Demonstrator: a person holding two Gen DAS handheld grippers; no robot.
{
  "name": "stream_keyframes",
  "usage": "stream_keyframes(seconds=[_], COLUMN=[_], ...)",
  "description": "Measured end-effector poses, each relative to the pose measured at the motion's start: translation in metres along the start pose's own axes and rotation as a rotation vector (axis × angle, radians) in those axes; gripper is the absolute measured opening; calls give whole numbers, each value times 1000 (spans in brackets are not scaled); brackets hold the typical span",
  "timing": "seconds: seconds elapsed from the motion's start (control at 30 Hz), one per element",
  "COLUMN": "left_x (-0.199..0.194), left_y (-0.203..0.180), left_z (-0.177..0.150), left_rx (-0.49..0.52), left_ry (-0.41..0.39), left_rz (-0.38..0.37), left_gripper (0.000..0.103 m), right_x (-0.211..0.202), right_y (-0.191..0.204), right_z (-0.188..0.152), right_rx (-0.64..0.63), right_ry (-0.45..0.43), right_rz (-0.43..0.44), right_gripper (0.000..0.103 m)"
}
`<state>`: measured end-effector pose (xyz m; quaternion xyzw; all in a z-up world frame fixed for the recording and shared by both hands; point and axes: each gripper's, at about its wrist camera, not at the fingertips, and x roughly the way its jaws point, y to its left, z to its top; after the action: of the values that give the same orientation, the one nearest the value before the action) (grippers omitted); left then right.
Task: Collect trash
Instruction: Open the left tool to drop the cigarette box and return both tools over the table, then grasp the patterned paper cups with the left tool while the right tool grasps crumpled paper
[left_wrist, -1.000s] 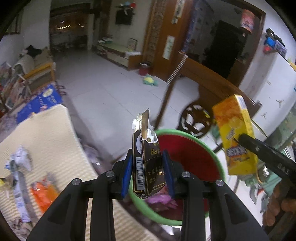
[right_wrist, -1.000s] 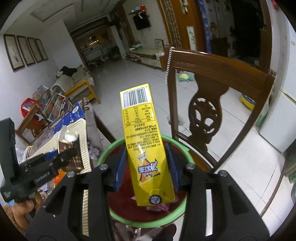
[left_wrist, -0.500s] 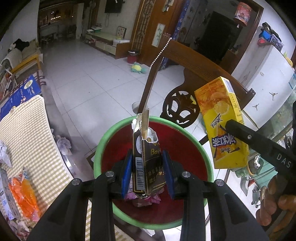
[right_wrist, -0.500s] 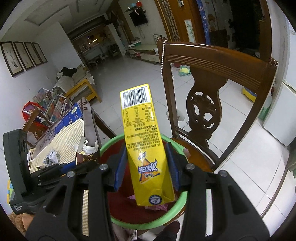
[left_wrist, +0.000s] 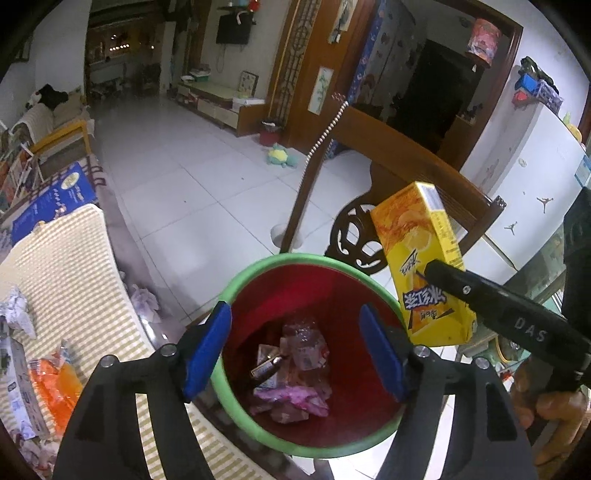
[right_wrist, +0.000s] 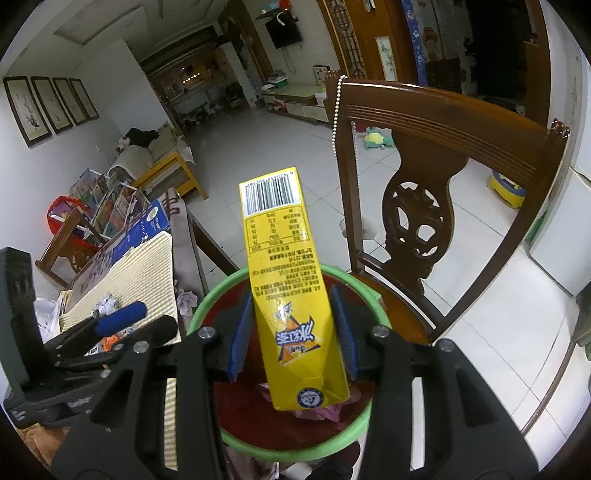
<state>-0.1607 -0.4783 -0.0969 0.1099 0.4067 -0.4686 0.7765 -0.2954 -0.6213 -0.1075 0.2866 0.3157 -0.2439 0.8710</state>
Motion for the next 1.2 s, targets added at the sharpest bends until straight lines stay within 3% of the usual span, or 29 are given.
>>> stream_keyframes(seconds=[0.13,0.23,0.33,0.53,0.67,0.8,0.9,1.07,1.2], left_x=[-12,-26,-38,-72,-104,-136,-153,-161,-151], left_y=[12,29,49,112,169,230,266,299,313], left_z=[-2,-8,-16,-45,-79,-127,-165,-223,-240], left_rx=[-14,-42,-72,-160,-226,-290,-334,-313,-306], left_ry=[-25,-45,-55,-69,-64,-14,45,178,238], left_rz=[22,52,88,208,326,446,486,497,415], left_gripper=[72,73,73,73,73,74,74,74,73], right_x=[3,4,5,18,32,45,50,56,62], right_y=[7,12,28,80,131,184,221,269,299], right_z=[-1,-2,-3,-11,-25,-46,-65,-92,-115], right_rx=[0,-1,-15,-72,-134,-195,-244,-293,-316], right_ry=[-2,-11,-12,11,50,102,138,186,233], right_rz=[-5,-23,-7,47,99,147,176,201,204], right_gripper=[41,55,55,57,58,58,58,58,58])
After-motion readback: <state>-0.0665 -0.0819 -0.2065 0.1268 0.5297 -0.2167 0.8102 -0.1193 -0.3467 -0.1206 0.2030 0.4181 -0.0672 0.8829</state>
